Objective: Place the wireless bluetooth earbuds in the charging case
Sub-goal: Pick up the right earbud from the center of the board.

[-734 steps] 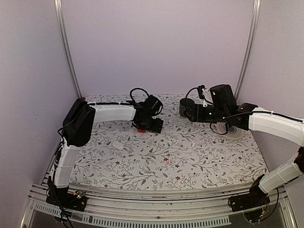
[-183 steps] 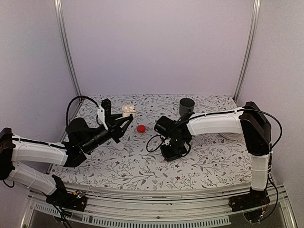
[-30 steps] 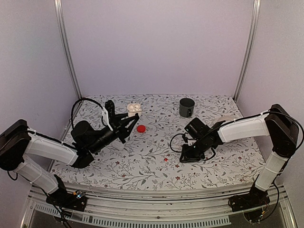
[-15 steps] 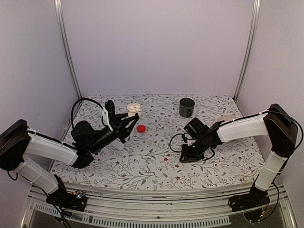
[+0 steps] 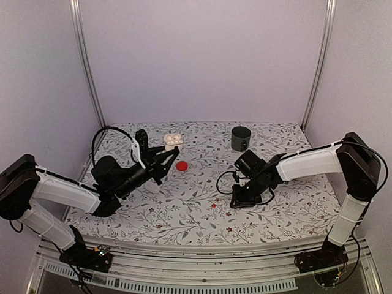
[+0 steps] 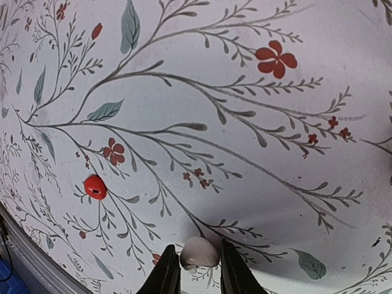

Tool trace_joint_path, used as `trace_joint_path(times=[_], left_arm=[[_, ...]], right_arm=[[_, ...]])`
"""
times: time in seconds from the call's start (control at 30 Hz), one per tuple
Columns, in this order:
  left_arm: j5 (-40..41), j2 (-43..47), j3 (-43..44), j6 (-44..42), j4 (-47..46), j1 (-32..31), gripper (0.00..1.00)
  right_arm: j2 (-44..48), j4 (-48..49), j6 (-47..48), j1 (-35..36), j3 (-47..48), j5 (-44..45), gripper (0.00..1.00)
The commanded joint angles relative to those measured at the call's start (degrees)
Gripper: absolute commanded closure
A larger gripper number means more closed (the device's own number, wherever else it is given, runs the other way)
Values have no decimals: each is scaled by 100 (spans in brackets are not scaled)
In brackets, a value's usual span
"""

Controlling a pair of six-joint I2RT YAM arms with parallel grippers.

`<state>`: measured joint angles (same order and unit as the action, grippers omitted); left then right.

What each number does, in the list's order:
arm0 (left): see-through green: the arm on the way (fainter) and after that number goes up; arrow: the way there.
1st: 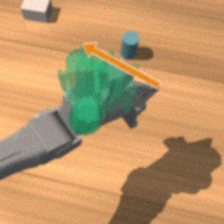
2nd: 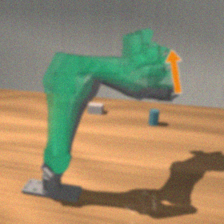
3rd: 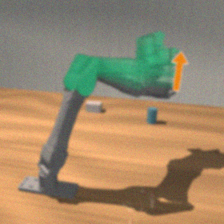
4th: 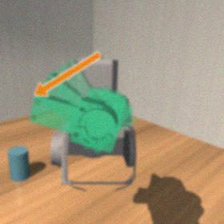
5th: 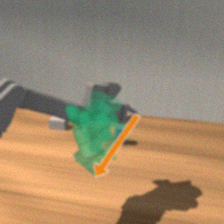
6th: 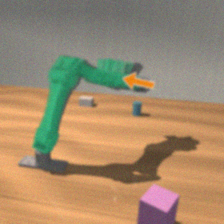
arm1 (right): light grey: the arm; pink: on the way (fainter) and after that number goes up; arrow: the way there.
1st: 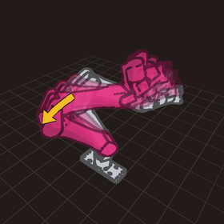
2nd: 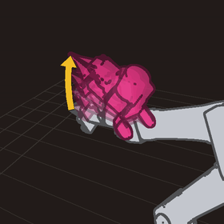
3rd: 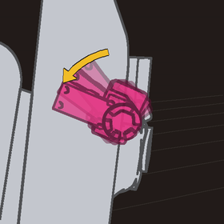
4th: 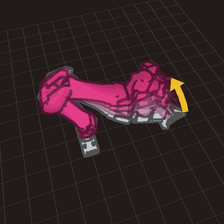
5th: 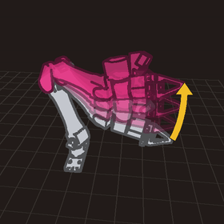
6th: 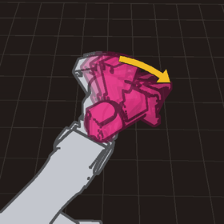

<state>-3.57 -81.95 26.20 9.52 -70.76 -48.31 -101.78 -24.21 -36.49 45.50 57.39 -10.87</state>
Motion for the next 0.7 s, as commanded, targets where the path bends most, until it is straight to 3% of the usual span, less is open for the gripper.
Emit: trace_joint_path(times=[0.0,0.23,0.67], left_arm=[[11,173,-95,-3,-12,29,100],[9,184,-101,-3,-25,35,100],[22,223,-150,-7,-33,42,100]], right_arm=[[-140,-280,63,77,153,222,75],[-220,-404,63,150,278,328,75],[-217,-481,21,227,411,461,89]])
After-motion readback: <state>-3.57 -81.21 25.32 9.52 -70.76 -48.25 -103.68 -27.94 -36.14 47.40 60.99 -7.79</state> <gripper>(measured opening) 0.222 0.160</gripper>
